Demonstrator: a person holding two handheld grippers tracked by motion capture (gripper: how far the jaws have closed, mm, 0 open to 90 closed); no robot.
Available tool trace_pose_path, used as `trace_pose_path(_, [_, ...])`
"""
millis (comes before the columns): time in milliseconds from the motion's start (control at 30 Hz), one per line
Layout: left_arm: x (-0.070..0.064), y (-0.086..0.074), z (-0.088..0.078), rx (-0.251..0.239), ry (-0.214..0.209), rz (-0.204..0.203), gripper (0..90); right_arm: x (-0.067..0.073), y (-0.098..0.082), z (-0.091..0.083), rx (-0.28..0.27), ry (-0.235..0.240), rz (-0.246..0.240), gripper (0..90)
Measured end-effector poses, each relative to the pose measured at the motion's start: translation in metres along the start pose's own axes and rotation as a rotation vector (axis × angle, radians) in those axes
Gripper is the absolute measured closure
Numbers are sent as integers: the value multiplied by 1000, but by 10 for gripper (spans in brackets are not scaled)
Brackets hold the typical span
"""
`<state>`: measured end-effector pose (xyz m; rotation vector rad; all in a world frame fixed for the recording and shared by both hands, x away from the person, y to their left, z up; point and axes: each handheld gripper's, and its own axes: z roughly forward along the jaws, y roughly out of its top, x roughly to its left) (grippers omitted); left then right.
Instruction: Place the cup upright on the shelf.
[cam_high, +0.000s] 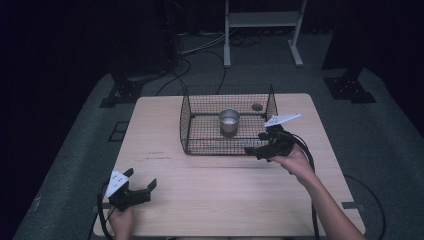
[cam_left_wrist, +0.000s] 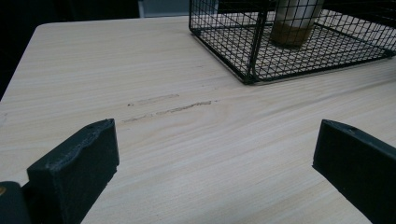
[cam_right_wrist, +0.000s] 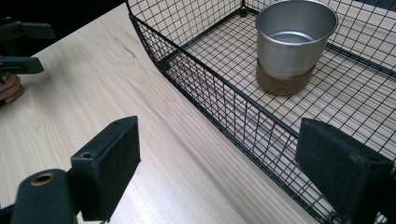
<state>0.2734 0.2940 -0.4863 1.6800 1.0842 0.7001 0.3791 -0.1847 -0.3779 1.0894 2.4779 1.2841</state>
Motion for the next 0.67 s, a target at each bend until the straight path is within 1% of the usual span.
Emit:
trace_pose_path(433, [0, 0, 0, -1, 1, -2, 0, -3, -20, -9, -11, 6, 18, 132])
trace_pose_path(467, [0, 0, 0, -2, 1, -2, 0, -2, -22, -10, -12, 12, 24, 132])
trace_pose_path(533, [0, 0, 0, 4, 1, 2, 0, -1, -30, -12, -12, 15, 20, 132])
trace_pose_path(600, [0, 0, 0, 3, 0, -1, 0, -1, -33, -13, -12, 21, 21, 132])
trace_pose_path(633, [0, 0, 0, 4, 1, -5, 0, 2, -40, -16, -17, 26, 21, 132])
trace_pose_path(667, [0, 0, 0, 4, 1, -5, 0, 3, -43, -17, -20, 27, 22, 132])
